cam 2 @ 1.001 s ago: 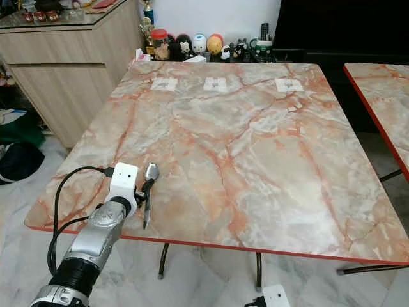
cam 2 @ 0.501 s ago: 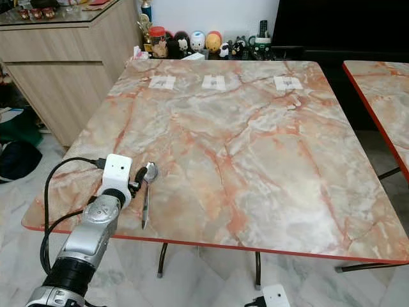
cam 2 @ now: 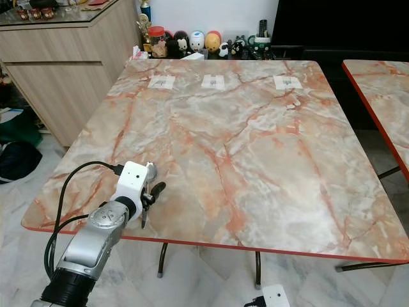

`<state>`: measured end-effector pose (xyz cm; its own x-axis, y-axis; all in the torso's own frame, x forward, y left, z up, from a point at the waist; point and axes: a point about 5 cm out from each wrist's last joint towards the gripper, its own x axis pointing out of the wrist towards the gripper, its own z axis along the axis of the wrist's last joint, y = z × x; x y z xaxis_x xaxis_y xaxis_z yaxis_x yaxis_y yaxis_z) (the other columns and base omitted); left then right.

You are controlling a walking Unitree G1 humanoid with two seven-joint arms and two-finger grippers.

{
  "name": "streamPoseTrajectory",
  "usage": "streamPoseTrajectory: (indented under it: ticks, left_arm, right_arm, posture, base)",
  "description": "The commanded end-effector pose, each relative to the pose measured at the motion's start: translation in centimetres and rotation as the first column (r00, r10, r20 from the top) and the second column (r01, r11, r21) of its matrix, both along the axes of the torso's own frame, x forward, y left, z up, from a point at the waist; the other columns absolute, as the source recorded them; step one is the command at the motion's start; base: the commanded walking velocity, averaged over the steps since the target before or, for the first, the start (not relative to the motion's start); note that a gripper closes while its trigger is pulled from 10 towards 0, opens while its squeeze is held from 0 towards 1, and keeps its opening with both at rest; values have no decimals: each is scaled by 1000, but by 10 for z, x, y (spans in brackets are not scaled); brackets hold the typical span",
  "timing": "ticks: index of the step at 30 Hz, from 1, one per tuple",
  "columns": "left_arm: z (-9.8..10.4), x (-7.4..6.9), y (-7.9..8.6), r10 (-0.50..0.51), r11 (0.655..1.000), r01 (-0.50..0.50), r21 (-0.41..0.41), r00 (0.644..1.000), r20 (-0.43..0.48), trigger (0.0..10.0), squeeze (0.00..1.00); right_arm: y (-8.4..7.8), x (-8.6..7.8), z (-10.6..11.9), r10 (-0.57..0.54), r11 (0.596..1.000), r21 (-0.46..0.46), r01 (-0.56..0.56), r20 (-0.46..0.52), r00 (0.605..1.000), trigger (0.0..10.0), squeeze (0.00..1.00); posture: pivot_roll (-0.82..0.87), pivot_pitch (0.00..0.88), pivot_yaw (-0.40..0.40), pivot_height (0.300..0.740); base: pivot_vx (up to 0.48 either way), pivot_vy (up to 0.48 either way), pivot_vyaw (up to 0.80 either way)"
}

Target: Setting the table

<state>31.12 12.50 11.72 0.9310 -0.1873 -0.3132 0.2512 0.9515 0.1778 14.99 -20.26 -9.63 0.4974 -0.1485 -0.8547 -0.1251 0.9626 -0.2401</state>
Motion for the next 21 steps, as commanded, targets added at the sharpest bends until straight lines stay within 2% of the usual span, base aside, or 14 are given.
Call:
streamPoseTrajectory:
  ticks: [1, 4, 6, 11, 16, 21]
  left_arm:
    - [-3, -3, 2, 29, 999, -28, 20, 999, -26, 10000, 0]
    - [-7, -3, 3, 61, 998, -61, 18, 998, -32, 10000, 0]
    - [-15, -5, 6, 90, 996, -88, 24, 994, -70, 10000, 0]
    - [-29, -10, 7, 76, 996, -68, 60, 986, -151, 10000, 0]
    - [-37, -12, 9, 104, 993, -92, 69, 977, -185, 10000, 0]
    - [-44, -14, 6, 114, 993, -115, 9, 970, -217, 10000, 0]
  right_arm:
    - [2, -3, -1, -7, 1000, 7, 7, -9, 1000, 10000, 0]
    - [2, -2, -1, -6, 1000, 8, 7, -9, 1000, 10000, 0]
    - [2, -2, -1, -8, 1000, 9, 8, -8, 1000, 10000, 0]
    - [2, -2, -1, -8, 1000, 8, 8, -9, 1000, 10000, 0]
    - [2, -3, -1, -8, 1000, 9, 8, -9, 1000, 10000, 0]
    - [2, -3, -2, -7, 1000, 7, 7, -11, 1000, 10000, 0]
  posture:
    - [-4, 42, 22, 740]
    - [-8, 41, 22, 740]
    - [-8, 40, 23, 740]
    - [-8, 41, 24, 740]
    - [-10, 42, 23, 740]
    - [-12, 43, 21, 740]
  base:
    - [0, 0, 0]
    - [0, 0, 0]
    - [0, 0, 0]
    - [0, 0, 0]
    - [0, 0, 0]
    - [0, 0, 0]
